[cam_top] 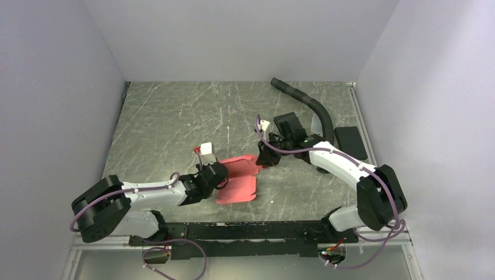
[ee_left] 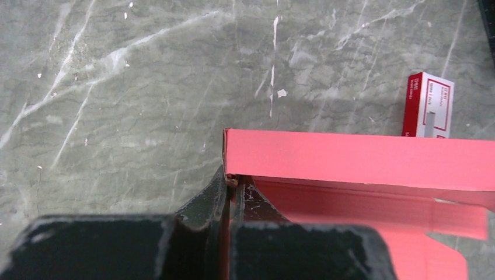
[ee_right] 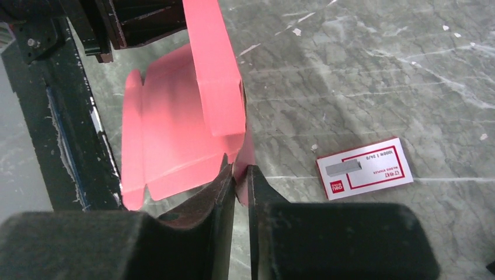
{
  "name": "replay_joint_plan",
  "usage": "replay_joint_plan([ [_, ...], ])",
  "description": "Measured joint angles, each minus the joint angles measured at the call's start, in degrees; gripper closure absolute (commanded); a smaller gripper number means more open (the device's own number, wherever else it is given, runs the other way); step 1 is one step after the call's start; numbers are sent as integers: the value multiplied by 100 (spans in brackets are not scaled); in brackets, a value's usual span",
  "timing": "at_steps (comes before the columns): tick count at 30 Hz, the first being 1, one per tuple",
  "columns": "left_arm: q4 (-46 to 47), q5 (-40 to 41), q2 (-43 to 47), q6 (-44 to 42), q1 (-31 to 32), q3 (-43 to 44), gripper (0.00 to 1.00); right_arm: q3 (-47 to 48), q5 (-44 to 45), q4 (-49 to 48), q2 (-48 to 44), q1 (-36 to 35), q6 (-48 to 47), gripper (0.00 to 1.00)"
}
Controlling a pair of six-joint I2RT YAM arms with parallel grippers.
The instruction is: Fold the paper box
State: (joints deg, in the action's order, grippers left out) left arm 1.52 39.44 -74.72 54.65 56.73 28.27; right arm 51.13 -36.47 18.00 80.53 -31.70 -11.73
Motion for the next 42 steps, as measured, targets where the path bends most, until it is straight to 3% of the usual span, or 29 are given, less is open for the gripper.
replay_joint_plan([
  [5,214,-20,249,-197,0,-267,100,0,-249,-46,0,-4,-22,65],
  [12,212,-15,380,-229,0,-354,100,4,-424,20,-201,24,-264,34],
  [18,-33,-17,662,-138,0,-396,100,90,-562,334,-774,286,-800,29],
  [21,-125,-55,756,-94,0,-396,100,118,-667,503,-1043,374,-1180,35],
  [25,-258,-105,765,-85,0,-396,100,118,-802,474,-1202,365,-1401,77],
  [29,-267,-144,693,-92,0,-396,100,120,-595,328,-1034,96,-1364,96],
  [34,-173,-170,540,-96,0,-313,100,133,208,114,-424,-557,-1196,100],
  [42,-90,-254,365,-234,0,-195,100,138,872,72,-173,-732,-1121,99],
])
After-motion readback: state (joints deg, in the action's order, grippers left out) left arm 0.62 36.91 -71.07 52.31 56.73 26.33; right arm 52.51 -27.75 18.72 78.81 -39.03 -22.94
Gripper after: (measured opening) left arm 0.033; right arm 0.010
